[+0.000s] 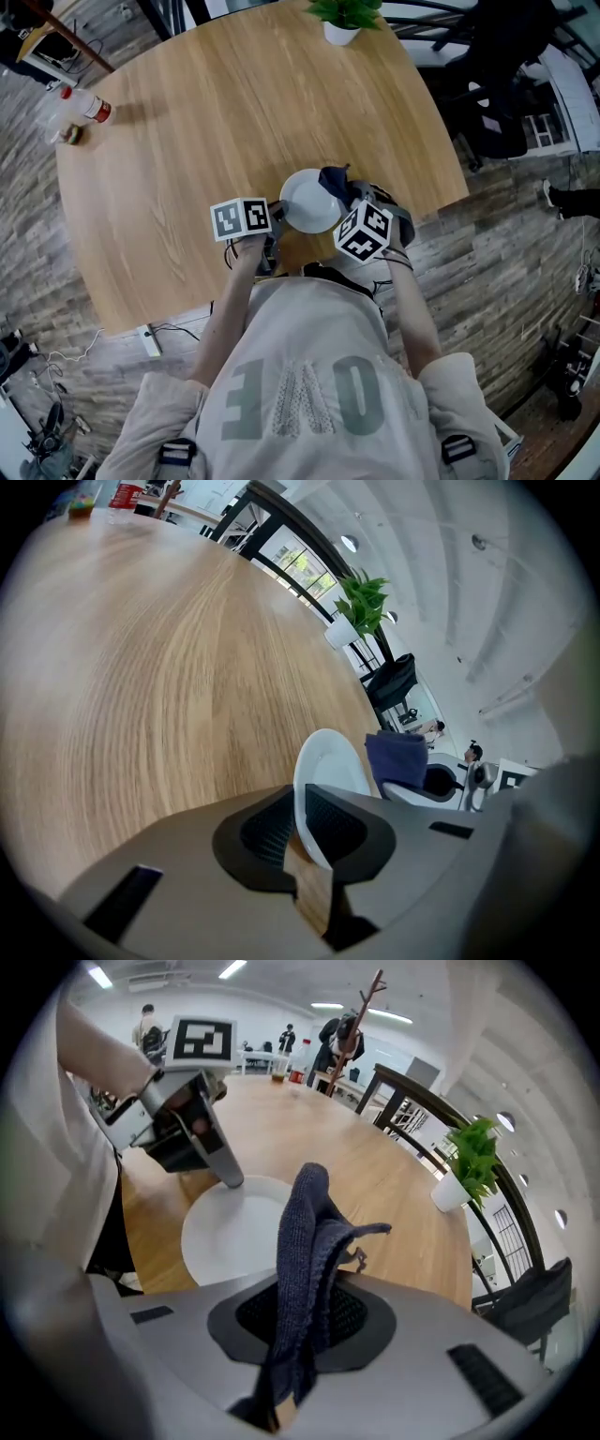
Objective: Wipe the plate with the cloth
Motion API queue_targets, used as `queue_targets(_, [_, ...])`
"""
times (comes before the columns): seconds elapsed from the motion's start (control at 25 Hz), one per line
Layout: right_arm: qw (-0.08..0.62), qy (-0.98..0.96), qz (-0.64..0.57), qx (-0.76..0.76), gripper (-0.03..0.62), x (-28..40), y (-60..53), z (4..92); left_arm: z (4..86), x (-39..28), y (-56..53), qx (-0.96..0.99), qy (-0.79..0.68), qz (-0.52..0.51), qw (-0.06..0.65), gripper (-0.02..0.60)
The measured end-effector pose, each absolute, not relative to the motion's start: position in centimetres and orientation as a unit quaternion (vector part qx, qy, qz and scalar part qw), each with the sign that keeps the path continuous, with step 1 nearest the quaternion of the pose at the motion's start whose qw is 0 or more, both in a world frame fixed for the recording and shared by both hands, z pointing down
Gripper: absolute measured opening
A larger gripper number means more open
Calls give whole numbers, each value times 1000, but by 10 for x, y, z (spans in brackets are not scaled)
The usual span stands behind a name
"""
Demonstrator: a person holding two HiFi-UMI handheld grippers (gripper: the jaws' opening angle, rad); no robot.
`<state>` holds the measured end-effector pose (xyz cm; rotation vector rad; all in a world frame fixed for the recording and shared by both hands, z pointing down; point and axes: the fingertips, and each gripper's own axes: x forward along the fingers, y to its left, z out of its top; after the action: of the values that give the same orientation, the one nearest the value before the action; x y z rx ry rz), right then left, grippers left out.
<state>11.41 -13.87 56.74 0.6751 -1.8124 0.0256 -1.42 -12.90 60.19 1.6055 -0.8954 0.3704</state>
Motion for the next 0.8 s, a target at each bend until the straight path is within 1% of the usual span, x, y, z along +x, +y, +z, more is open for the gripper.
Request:
queue_targets(0.12, [587,-761,2,276,61,114,-137,579,603,-15,-129,690,-386,155,592,43])
queue_targets(0.56, [599,-753,-2,272,61,109,-131,589,602,-16,-131,686,-394,135,597,40])
queue_targets(0.8, [603,-758,4,248,61,101,-97,586,602,-15,-132,687,-391,134,597,40])
